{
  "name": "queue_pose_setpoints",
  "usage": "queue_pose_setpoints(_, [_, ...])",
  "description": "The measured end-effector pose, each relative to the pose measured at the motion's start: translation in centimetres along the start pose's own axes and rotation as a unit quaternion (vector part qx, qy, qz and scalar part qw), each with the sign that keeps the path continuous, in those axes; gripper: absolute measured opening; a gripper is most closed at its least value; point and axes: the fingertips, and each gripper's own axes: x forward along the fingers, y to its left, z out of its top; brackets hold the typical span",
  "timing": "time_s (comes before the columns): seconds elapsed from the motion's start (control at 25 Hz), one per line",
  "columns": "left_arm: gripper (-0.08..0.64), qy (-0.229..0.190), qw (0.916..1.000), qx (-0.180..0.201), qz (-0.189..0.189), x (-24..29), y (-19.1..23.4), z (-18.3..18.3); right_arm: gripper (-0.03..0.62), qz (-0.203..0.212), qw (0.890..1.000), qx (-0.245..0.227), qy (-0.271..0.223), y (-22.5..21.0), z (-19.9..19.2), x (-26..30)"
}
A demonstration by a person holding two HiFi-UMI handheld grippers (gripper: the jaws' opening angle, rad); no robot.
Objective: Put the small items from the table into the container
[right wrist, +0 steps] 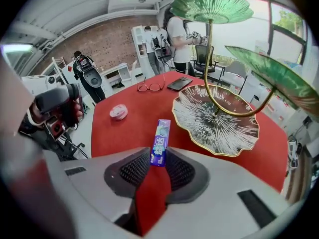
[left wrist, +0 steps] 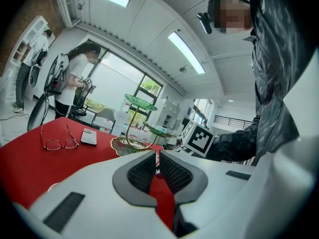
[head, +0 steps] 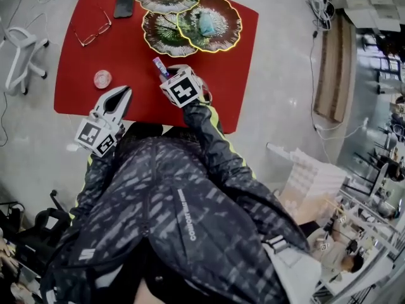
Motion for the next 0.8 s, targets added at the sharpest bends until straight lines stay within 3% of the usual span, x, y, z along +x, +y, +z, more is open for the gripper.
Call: queue_pose_setpoints(0.8, [0.013,-0.005,0.9962,0.044,-0.074,4.3,-3.1,3.5,0.101,-0.031,0.992,0.01,-0.119,-0.6,4.9,-10.0])
